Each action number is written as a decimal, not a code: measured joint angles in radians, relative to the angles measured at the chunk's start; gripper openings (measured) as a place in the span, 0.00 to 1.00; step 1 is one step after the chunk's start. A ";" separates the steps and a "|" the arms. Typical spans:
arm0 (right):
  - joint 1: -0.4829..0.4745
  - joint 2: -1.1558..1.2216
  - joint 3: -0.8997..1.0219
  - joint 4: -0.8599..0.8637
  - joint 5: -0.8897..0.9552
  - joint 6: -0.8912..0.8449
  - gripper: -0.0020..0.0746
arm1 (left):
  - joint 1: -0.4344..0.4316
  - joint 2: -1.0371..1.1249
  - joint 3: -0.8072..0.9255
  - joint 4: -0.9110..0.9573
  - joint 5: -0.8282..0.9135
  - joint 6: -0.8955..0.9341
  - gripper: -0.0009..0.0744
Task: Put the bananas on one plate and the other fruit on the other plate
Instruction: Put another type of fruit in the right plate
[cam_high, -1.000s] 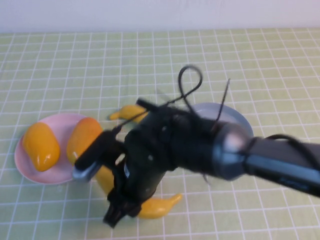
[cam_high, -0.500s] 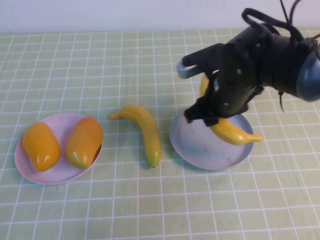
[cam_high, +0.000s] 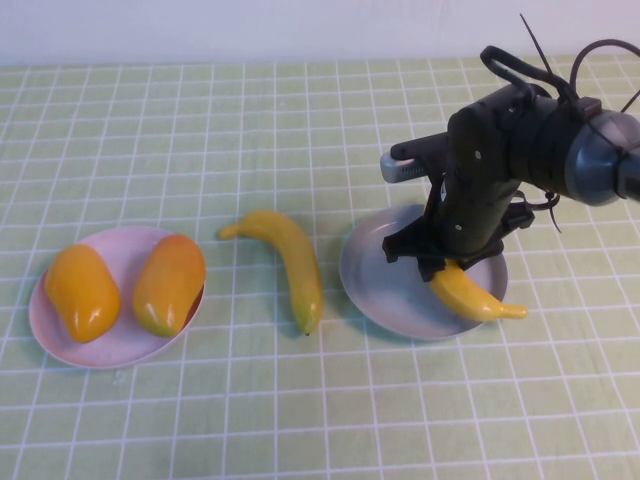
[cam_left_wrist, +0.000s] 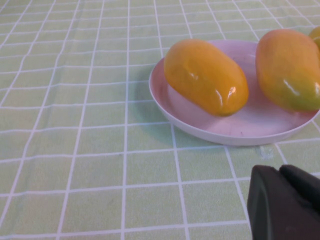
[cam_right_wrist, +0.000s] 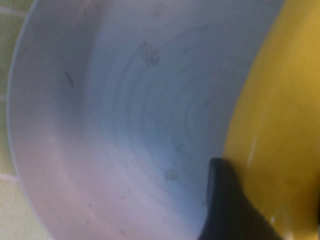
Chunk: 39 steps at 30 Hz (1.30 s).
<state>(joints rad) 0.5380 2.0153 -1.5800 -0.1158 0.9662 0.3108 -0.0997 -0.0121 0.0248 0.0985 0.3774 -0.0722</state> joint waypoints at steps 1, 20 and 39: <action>0.000 0.000 0.000 0.000 -0.002 0.000 0.41 | 0.000 0.000 0.000 0.000 0.000 0.000 0.01; 0.083 0.016 -0.350 -0.014 0.207 -0.151 0.66 | 0.000 0.000 0.000 0.000 0.000 0.000 0.01; 0.162 0.264 -0.414 0.176 -0.047 -0.438 0.68 | 0.000 0.000 0.000 0.000 0.000 0.000 0.01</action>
<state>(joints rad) 0.7004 2.2790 -1.9945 0.0604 0.9189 -0.1277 -0.0997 -0.0121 0.0248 0.0985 0.3774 -0.0722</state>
